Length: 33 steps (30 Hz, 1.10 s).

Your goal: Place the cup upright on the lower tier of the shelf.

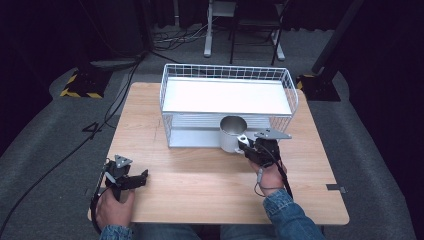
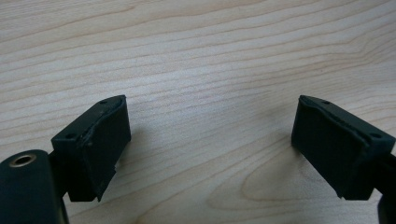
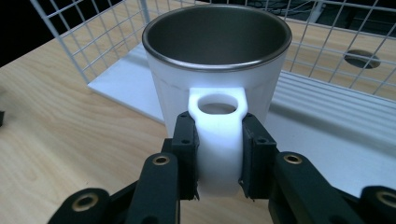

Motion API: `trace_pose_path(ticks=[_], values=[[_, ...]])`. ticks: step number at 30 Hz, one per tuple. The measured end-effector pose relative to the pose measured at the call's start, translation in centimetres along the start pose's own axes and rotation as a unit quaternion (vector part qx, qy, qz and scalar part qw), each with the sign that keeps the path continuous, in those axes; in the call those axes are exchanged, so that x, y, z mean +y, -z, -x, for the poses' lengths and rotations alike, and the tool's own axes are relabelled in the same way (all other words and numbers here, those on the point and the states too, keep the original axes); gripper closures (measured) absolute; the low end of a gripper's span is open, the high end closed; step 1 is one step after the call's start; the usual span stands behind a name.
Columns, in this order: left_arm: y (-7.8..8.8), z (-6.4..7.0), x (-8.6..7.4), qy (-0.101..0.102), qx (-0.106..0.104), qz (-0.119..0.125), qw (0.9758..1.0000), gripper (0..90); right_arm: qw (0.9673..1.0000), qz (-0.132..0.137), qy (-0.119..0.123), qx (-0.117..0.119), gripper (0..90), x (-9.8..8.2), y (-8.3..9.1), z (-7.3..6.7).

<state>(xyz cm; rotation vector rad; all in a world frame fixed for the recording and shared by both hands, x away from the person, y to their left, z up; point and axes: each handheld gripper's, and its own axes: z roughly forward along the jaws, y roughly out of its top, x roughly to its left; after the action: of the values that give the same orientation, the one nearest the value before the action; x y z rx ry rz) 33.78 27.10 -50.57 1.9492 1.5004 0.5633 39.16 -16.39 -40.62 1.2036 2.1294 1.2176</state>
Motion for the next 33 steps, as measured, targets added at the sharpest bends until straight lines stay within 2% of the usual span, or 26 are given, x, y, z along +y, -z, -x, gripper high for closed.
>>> trace_pose_path(ticks=[2,8,17,26,33], values=[[0.0,0.0,0.0,0.000,0.000,0.000,1.0000,12.1,1.0000,0.002,-0.001,-0.002,71.5,0.1,-0.3,0.1],[0.0,0.0,0.0,0.000,0.000,0.000,1.0000,12.1,0.9995,0.013,0.006,-0.028,71.5,0.6,-2.3,0.8],[0.0,0.0,0.0,-0.001,0.000,-0.001,1.0000,12.1,0.9991,0.015,0.004,-0.040,71.5,0.4,-4.3,1.3],[0.0,0.0,0.0,0.000,0.000,0.000,1.0000,12.1,0.9989,0.016,0.008,-0.044,71.5,0.1,-5.4,1.4],[0.0,0.0,0.0,-0.001,0.000,-0.001,1.0000,12.1,0.9989,0.018,0.010,-0.042,71.4,0.0,-5.5,1.3]])
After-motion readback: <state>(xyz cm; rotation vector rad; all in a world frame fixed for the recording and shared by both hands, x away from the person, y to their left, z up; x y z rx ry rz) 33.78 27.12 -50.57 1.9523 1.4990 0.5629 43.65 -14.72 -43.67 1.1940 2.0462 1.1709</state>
